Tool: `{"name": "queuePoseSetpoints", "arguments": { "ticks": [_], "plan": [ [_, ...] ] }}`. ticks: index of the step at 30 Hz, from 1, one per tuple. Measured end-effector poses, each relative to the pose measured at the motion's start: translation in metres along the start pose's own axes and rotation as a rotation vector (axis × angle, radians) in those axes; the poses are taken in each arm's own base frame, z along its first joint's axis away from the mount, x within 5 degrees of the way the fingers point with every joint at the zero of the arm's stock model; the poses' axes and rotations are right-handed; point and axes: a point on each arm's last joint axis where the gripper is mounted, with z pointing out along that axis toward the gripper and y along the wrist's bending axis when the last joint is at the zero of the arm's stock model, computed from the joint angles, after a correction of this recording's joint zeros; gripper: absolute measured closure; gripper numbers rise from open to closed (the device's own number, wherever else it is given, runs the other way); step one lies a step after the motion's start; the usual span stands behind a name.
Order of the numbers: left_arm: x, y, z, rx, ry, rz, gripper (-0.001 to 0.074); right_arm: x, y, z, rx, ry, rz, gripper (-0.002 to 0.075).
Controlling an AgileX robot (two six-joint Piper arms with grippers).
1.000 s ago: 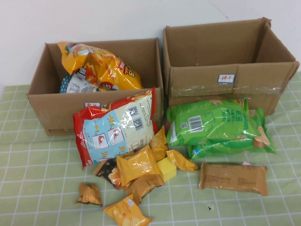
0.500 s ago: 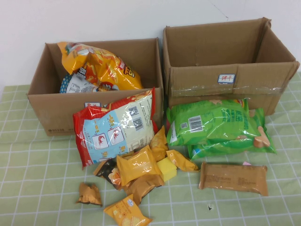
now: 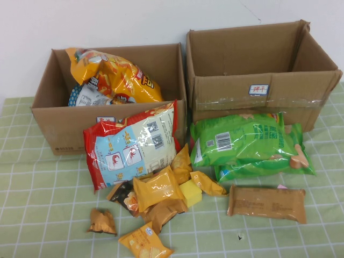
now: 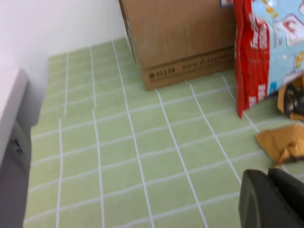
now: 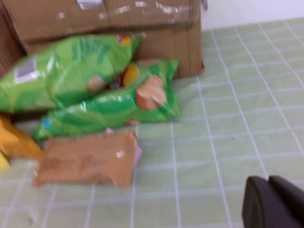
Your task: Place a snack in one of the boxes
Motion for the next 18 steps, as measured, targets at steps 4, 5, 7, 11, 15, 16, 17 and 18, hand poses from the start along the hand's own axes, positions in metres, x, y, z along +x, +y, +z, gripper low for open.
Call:
{"name": "queuePoseSetpoints", "arguments": {
  "ticks": [4, 5, 7, 11, 15, 16, 17, 18],
  "plan": [
    [-0.008, 0.002, 0.0, -0.022, -0.101, -0.016, 0.0736, -0.011, 0.001, -0.001, -0.01, -0.125, 0.027, 0.0728],
    [-0.011, 0.003, 0.0, -0.028, -0.133, -0.024, 0.0736, -0.015, 0.001, -0.001, -0.011, -0.166, 0.032, 0.0728],
    [-0.017, 0.004, -0.001, -0.04, -0.194, -0.041, 0.0736, -0.023, 0.001, -0.003, -0.01, -0.261, 0.034, 0.0728],
    [-0.028, 0.007, -0.005, -0.072, -0.329, -0.071, 0.0736, -0.04, 0.0, -0.009, -0.009, -0.455, 0.04, 0.0728],
    [-0.039, 0.011, -0.009, -0.108, -0.455, -0.079, 0.0736, -0.055, -0.001, -0.018, -0.007, -0.642, 0.045, 0.0728],
    [-0.04, 0.012, -0.01, -0.115, -0.477, -0.08, 0.0736, -0.058, -0.001, -0.02, -0.007, -0.684, 0.045, 0.0728],
    [-0.043, 0.012, -0.012, -0.123, -0.506, -0.08, 0.0736, -0.06, -0.001, -0.023, -0.006, -0.722, 0.045, 0.0728],
    [-0.045, 0.013, -0.013, -0.132, -0.535, -0.08, 0.0736, -0.062, -0.001, -0.025, -0.006, -0.756, 0.047, 0.0728]
  ]
}}
